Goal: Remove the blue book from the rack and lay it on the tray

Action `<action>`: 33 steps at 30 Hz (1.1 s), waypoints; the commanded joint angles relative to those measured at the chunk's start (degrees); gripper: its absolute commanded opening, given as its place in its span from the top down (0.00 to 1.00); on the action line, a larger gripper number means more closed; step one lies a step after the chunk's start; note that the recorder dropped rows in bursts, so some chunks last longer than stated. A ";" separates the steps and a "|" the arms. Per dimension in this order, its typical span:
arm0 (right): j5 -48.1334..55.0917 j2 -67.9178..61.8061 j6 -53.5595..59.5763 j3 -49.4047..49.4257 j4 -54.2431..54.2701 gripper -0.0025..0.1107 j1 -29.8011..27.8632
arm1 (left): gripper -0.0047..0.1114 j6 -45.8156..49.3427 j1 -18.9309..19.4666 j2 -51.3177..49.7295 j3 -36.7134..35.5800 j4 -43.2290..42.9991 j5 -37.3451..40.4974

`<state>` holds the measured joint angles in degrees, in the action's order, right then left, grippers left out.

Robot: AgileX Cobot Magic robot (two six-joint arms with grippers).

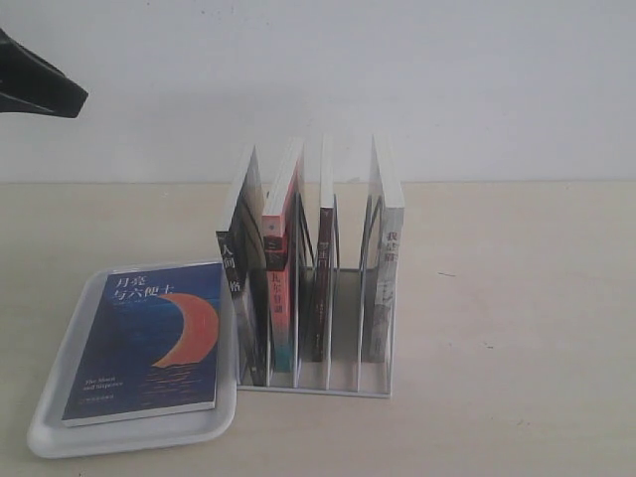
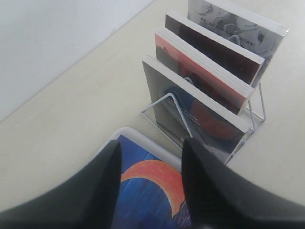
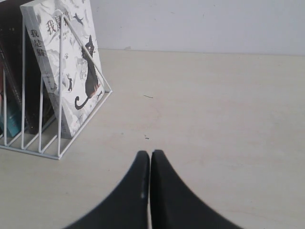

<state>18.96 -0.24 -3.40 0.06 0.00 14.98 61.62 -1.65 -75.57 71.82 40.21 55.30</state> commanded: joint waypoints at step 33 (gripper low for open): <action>-0.37 0.24 0.29 -0.06 0.00 0.98 -0.17 | 0.61 -0.59 -0.18 16.75 -0.15 0.86 -0.31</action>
<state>18.96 -0.24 -3.40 0.06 0.00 14.98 61.62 -1.65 -62.14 71.82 40.25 55.17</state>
